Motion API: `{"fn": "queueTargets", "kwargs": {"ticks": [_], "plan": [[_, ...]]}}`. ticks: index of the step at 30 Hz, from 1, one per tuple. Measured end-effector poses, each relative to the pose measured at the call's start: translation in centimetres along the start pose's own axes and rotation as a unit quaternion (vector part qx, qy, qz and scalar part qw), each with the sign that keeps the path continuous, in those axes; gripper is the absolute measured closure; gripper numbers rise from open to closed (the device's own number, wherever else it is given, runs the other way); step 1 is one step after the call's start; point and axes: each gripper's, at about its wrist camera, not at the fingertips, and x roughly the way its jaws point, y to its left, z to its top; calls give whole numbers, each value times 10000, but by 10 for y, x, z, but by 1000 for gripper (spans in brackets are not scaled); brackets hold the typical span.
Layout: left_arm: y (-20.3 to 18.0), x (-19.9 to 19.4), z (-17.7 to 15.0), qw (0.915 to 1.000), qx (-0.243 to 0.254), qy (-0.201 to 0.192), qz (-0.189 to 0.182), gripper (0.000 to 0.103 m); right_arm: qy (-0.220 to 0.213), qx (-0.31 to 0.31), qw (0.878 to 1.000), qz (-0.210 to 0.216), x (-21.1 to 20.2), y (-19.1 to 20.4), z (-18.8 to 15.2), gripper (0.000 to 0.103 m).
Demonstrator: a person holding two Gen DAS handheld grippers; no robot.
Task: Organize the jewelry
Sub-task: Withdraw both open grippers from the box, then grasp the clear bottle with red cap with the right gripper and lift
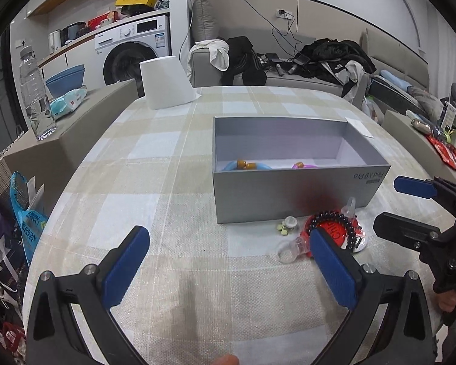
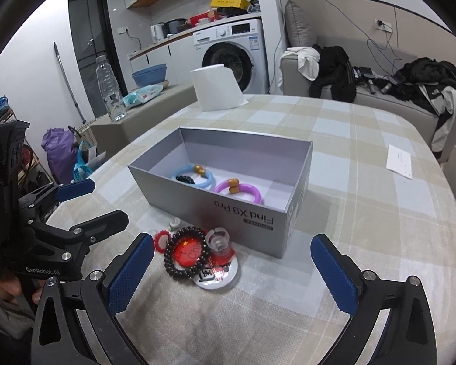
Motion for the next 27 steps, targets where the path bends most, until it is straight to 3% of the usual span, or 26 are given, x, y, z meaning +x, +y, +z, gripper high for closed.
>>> {"fn": "queueTargets", "kwargs": {"ticks": [7, 10, 19, 27], "plan": [[-5, 1, -8, 9999, 140, 88, -46, 1, 341, 85, 9993, 106, 9, -5, -6, 2], [-7, 1, -10, 9997, 204, 120, -84, 1, 462, 53, 9987, 190, 11, -6, -7, 18], [-6, 3, -11, 9995, 214, 176, -122, 1, 562, 71, 9977, 382, 16, -4, -9, 42], [-7, 5, -11, 9994, 223, 231, -158, 1, 605, 310, 9964, 501, 26, -6, -4, 57]]}}
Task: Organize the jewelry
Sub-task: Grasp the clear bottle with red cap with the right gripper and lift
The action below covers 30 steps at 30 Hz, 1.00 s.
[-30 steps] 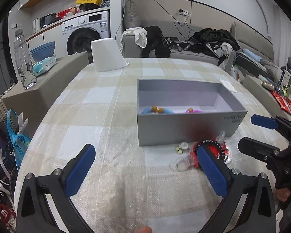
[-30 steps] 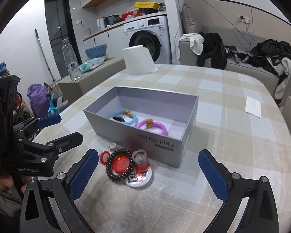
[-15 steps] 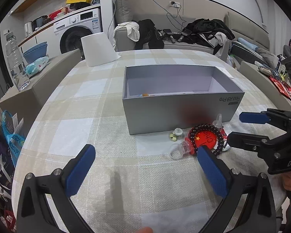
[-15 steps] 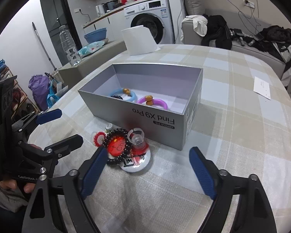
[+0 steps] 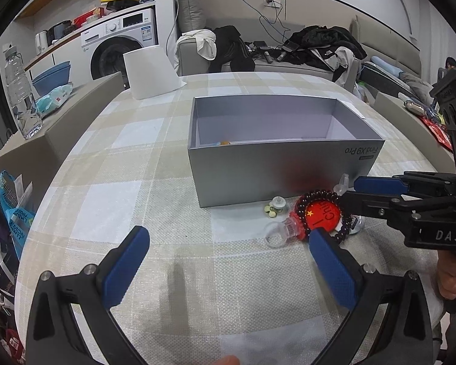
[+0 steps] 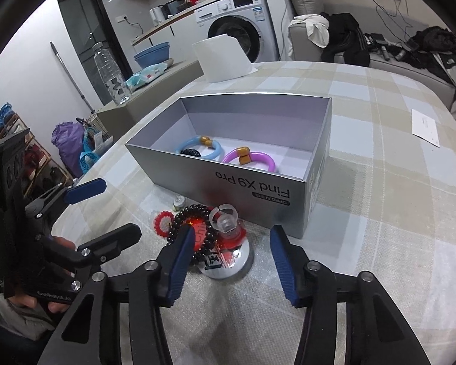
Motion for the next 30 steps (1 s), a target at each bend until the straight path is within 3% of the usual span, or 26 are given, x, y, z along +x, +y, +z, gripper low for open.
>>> {"fn": "queueTargets", "kwargs": {"ticks": [8, 13, 22, 30], "plan": [[0, 0, -1, 10000, 8, 9, 2, 1, -40, 60, 10000, 32, 1, 1, 5, 70], [-1, 1, -1, 10000, 12, 10, -1, 1, -30, 123, 9998, 159, 4, 0, 5, 83], [-1, 1, -1, 10000, 21, 19, -10, 1, -320, 57, 9993, 193, -17, 2, -1, 85], [-5, 1, -2, 9999, 117, 31, -26, 1, -317, 78, 9993, 165, -19, 1, -2, 85]]}}
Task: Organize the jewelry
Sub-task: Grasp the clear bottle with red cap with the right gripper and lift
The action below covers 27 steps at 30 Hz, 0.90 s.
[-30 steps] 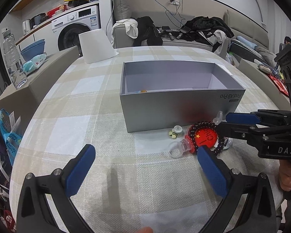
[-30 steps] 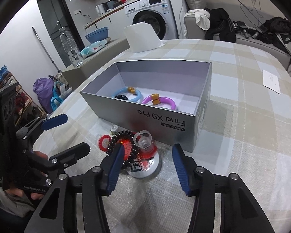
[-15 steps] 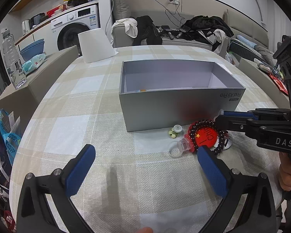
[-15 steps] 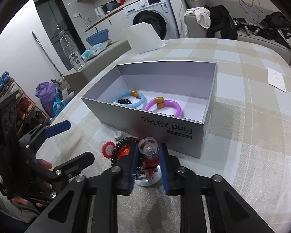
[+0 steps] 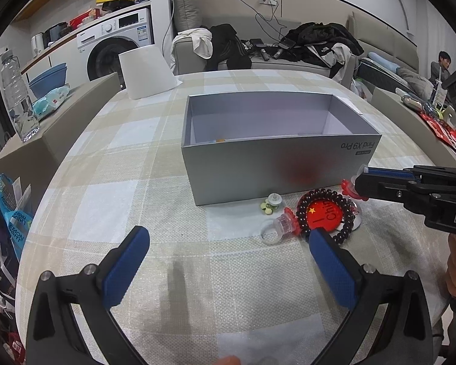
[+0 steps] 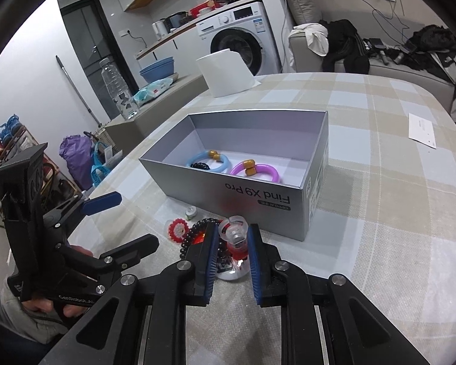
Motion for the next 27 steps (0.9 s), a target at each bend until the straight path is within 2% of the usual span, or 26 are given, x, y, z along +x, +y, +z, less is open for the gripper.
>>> {"fn": "queueTargets", "kwargs": {"ticks": [2, 5, 7, 9, 11, 17, 20, 27], "plan": [[-3, 0, 0, 10000, 88, 22, 4, 1, -15, -8, 10000, -2, -2, 1, -1, 85], [-6, 4, 2, 9995, 211, 159, -184, 2, -35, -13, 10000, -8, -4, 1, -2, 85], [-6, 6, 3, 9990, 229, 204, -315, 11, -39, -24, 10000, -14, -5, 1, -3, 85], [-6, 11, 3, 9979, 235, 332, -504, 30, -44, -30, 10000, -16, -5, 1, -3, 85], [-6, 14, 4, 9967, 206, 442, -653, 42, -57, -31, 10000, -14, -6, 2, -2, 85], [-6, 15, 8, 9941, 107, 498, -961, 61, -63, -41, 10000, -11, -7, 2, -2, 85], [-10, 14, 7, 9942, 186, 480, -949, 78, -52, -53, 10000, -5, -7, 3, -2, 85], [-8, 12, 5, 9949, 168, 436, -896, 78, -58, -60, 10000, -18, -6, 3, -3, 85]]}}
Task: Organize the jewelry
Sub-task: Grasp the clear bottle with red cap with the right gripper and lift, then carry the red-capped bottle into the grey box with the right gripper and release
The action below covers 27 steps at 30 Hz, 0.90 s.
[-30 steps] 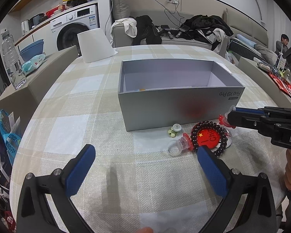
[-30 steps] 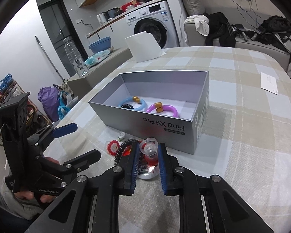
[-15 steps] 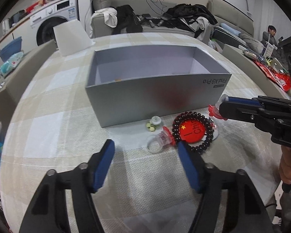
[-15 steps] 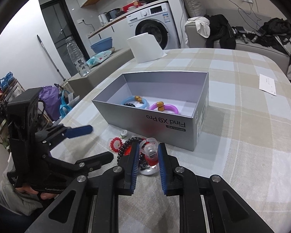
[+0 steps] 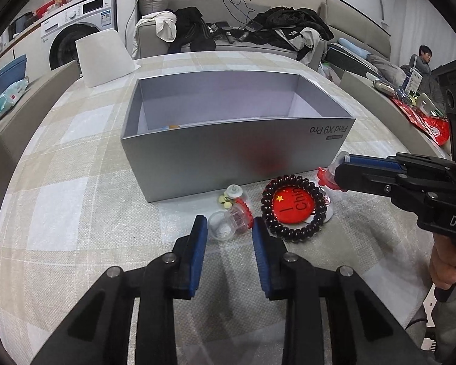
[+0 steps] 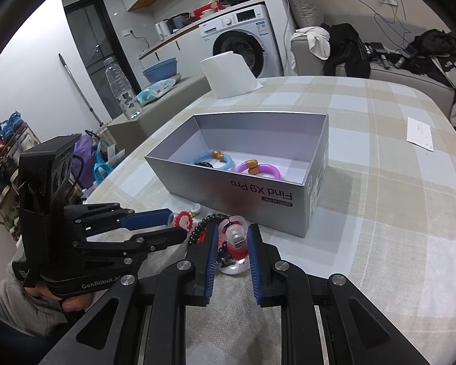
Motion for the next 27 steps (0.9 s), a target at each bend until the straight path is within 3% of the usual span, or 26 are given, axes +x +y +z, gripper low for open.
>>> {"fn": "queueTargets", "kwargs": {"ticks": [27], "plan": [[1, -28, 6, 9968, -37, -701, 394, 78, -398, -38, 9992, 47, -19, 3, 8, 85]]}}
